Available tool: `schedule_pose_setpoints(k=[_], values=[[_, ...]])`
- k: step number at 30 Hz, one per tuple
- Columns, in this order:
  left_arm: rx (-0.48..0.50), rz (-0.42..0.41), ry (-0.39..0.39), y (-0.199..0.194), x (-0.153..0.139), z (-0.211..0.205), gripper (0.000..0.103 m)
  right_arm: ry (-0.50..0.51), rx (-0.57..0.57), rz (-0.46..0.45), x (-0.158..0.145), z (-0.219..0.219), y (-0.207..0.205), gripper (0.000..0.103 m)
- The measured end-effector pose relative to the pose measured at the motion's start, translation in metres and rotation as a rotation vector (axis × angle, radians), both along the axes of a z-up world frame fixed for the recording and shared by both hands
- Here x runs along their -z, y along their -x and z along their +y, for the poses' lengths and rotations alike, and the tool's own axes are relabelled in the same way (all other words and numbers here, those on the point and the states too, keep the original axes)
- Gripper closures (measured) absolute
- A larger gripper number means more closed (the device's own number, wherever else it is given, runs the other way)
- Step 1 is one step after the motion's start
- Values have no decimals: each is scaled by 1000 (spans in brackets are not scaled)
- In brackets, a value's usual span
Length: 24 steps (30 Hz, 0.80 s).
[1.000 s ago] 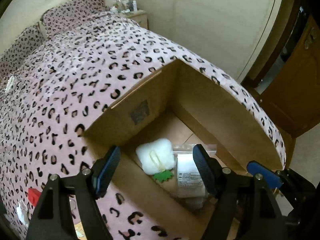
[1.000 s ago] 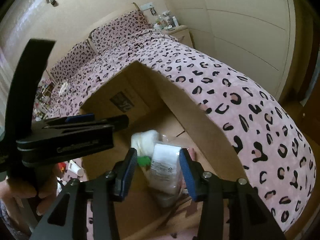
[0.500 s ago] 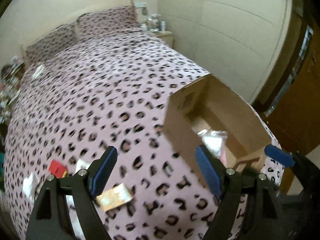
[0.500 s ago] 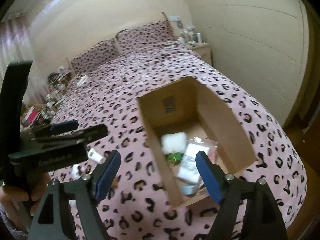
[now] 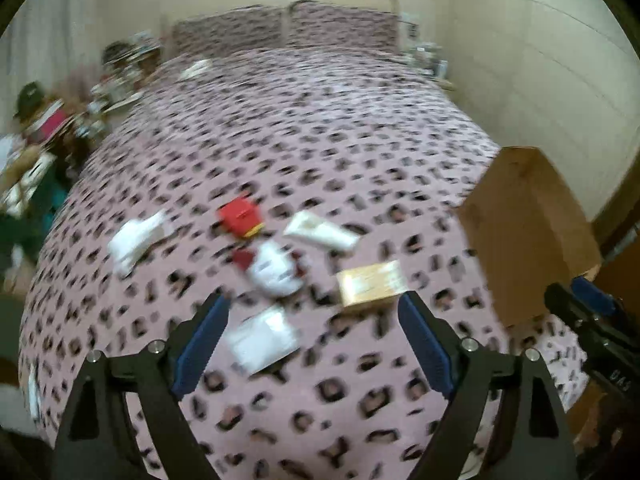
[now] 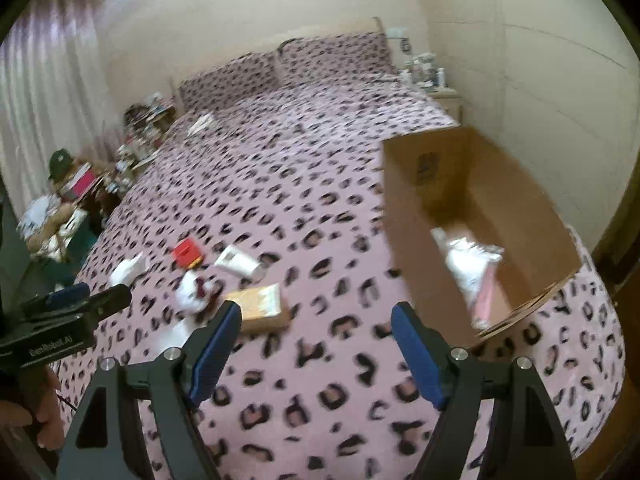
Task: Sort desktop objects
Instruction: 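Move both open tools back over the remaining items on the bed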
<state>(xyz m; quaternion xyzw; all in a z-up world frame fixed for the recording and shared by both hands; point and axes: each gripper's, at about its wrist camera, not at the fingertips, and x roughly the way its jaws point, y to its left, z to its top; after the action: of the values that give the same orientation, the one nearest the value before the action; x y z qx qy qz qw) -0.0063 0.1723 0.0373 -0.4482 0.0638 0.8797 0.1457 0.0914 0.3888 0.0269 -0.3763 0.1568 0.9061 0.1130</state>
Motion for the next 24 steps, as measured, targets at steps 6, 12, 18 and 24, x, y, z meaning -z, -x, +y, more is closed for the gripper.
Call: schedule_pose_setpoints(k=[6,12,18,24], values=[[-117,-47,22,-16,24,-66,15,-68,-101,-93,20,-60,14,24],[-193,-60,27,-28,33,-113,15,22,-132,-121,34,-99,19,24],[-234,-60,36,-39,35,-145,15,-3,-134,-98,35,-132,17,24],[-252,-76,34,-47,42,-171,15,-24,-170,-101,35,-166,21,24]])
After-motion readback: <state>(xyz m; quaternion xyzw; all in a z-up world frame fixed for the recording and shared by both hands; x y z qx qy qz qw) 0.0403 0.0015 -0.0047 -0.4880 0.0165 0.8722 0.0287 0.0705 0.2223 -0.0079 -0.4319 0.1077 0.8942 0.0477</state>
